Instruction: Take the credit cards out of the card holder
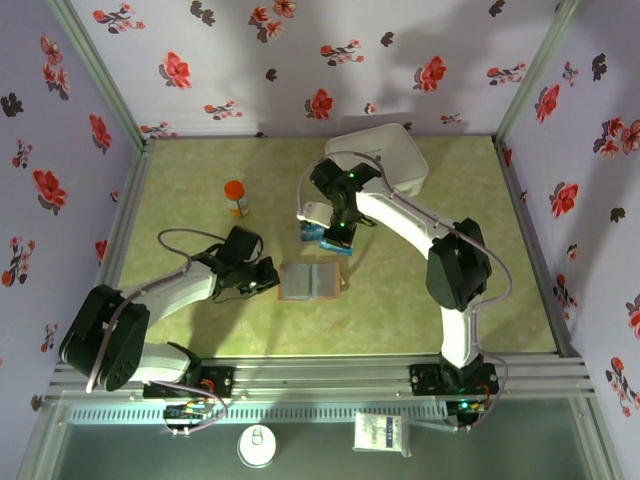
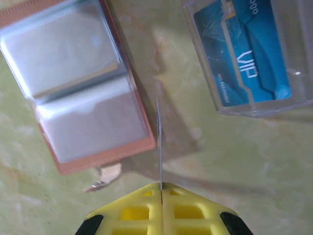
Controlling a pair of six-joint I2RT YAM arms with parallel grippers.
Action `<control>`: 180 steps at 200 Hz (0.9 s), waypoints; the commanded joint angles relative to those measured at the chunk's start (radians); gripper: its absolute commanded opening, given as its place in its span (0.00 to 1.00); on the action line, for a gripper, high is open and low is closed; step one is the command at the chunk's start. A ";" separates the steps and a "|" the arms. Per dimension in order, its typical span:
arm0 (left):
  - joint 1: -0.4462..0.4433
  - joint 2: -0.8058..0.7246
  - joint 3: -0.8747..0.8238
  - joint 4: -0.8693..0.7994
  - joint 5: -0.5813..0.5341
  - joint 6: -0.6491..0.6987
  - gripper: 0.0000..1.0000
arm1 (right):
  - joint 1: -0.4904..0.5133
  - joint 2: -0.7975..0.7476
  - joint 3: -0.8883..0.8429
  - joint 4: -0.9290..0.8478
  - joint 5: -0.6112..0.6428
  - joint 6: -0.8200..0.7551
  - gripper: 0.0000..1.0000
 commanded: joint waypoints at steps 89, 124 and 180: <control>0.007 -0.076 -0.057 -0.019 -0.014 -0.036 0.02 | -0.036 0.338 0.574 -0.247 0.017 -0.300 0.00; 0.007 -0.067 -0.044 -0.032 -0.017 -0.021 0.02 | -0.037 0.389 0.619 -0.216 0.012 -0.314 0.00; 0.009 -0.027 -0.027 -0.030 -0.013 -0.019 0.02 | -0.039 0.438 0.626 -0.161 0.004 -0.326 0.00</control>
